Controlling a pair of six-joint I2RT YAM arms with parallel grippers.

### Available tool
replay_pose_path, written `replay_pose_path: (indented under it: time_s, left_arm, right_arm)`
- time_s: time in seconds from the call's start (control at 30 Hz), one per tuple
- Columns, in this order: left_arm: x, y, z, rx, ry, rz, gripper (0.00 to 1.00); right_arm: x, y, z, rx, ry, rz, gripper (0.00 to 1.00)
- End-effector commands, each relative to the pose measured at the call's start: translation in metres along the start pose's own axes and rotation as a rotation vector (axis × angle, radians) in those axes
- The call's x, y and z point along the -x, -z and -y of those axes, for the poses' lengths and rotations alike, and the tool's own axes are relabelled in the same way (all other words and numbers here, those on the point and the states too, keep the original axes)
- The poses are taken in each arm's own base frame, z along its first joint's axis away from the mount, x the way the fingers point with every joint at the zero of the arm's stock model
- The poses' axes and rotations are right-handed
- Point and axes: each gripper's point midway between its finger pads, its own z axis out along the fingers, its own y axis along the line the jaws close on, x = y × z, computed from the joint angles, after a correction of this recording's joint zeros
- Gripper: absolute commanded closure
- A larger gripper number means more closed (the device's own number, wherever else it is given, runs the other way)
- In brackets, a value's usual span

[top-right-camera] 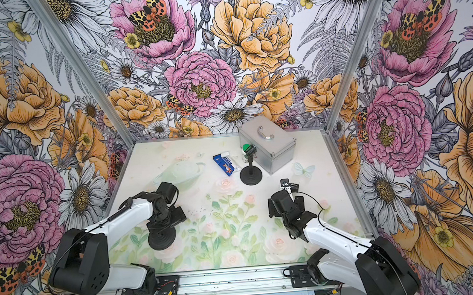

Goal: Assemble a microphone stand
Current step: Move the microphone stand base to the center of the board.

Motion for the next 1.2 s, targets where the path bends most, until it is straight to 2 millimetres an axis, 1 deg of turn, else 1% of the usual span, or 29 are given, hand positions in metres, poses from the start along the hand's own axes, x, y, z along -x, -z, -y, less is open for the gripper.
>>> replay_pose_path:
  time_s: [0.0,0.1,0.2,0.3,0.33,0.4,0.43,0.47,0.57,0.6,0.67,0.7,0.73,0.77,0.8,0.87,0.93,0.97,1.0,1.03,1.07,1.1,1.13,1.17]
  left_arm:
    - [-0.022,-0.010,0.010,-0.037,0.002,-0.101,0.01]
    - [-0.021,-0.014,0.018,-0.036,-0.021,-0.123,0.01]
    - [-0.027,-0.012,0.049,-0.098,-0.104,-0.139,0.01]
    - [-0.031,0.000,0.081,-0.120,-0.212,-0.083,0.01]
    - [-0.034,0.006,0.096,-0.150,-0.251,-0.070,0.01]
    - [-0.049,0.017,0.131,-0.250,-0.345,-0.083,0.01]
    - [-0.060,0.024,0.149,-0.296,-0.400,-0.101,0.01]
    - [-0.069,0.030,0.163,-0.309,-0.446,-0.094,0.01]
    - [-0.094,0.039,0.195,-0.328,-0.575,-0.072,0.02]
    - [-0.102,0.041,0.204,-0.340,-0.615,-0.076,0.05]
    - [-0.122,0.046,0.225,-0.372,-0.726,-0.091,0.16]
    - [-0.129,0.046,0.231,-0.381,-0.757,-0.100,0.19]
    - [-0.135,0.045,0.237,-0.383,-0.780,-0.110,0.22]
    - [-0.140,0.038,0.241,-0.375,-0.796,-0.128,0.26]
    - [-0.143,0.037,0.245,-0.382,-0.810,-0.143,0.29]
    - [-0.151,0.039,0.252,-0.411,-0.842,-0.175,0.34]
    - [-0.158,0.047,0.261,-0.444,-0.886,-0.179,0.35]
    - [-0.157,0.050,0.262,-0.443,-0.891,-0.165,0.35]
    - [-0.154,0.054,0.262,-0.442,-0.884,-0.148,0.13]
    - [-0.150,0.059,0.261,-0.438,-0.873,-0.124,0.06]
    - [-0.144,0.061,0.257,-0.414,-0.861,-0.092,0.04]
    - [-0.133,0.065,0.250,-0.376,-0.843,-0.044,0.01]
    - [-0.124,0.064,0.243,-0.340,-0.822,-0.016,0.01]
    - [-0.118,0.075,0.236,-0.358,-0.793,0.003,0.01]
  right_arm:
    - [0.017,0.001,-0.003,0.004,-0.031,0.038,0.01]
    - [0.017,0.001,-0.002,-0.003,-0.034,0.037,0.01]
    - [0.017,0.000,0.000,-0.017,-0.037,0.038,0.01]
    - [0.017,0.000,0.002,-0.025,-0.043,0.040,0.01]
    - [0.017,0.000,0.003,-0.029,-0.046,0.042,0.01]
    - [0.017,0.000,0.005,-0.038,-0.053,0.045,0.01]
    - [0.017,0.000,0.007,-0.044,-0.059,0.047,0.01]
    - [0.017,0.000,0.008,-0.050,-0.065,0.046,0.01]
    - [0.016,-0.002,0.014,-0.069,-0.089,0.037,0.00]
    - [0.015,-0.003,0.017,-0.076,-0.098,0.032,0.00]
    - [0.014,-0.005,0.023,-0.098,-0.123,0.016,0.00]
    - [0.013,-0.006,0.025,-0.106,-0.134,0.009,0.00]
    - [0.013,-0.007,0.028,-0.117,-0.147,0.001,0.00]
    - [0.012,-0.007,0.031,-0.125,-0.161,-0.008,0.00]
    - [0.011,-0.008,0.033,-0.131,-0.176,-0.016,0.00]
    - [0.009,-0.009,0.037,-0.137,-0.223,-0.034,0.00]
    - [0.007,-0.009,0.038,-0.126,-0.277,-0.048,0.00]
    - [0.007,-0.009,0.036,-0.114,-0.297,-0.051,0.00]
    - [0.009,-0.009,0.033,-0.093,-0.311,-0.054,0.00]
    - [0.011,-0.009,0.029,-0.073,-0.317,-0.057,0.00]
    - [0.013,-0.008,0.026,-0.057,-0.317,-0.058,0.00]
    - [0.016,-0.007,0.024,-0.042,-0.315,-0.057,0.00]
    - [0.018,-0.007,0.021,-0.028,-0.309,-0.058,0.00]
    - [0.020,-0.006,0.020,-0.021,-0.304,-0.060,0.01]
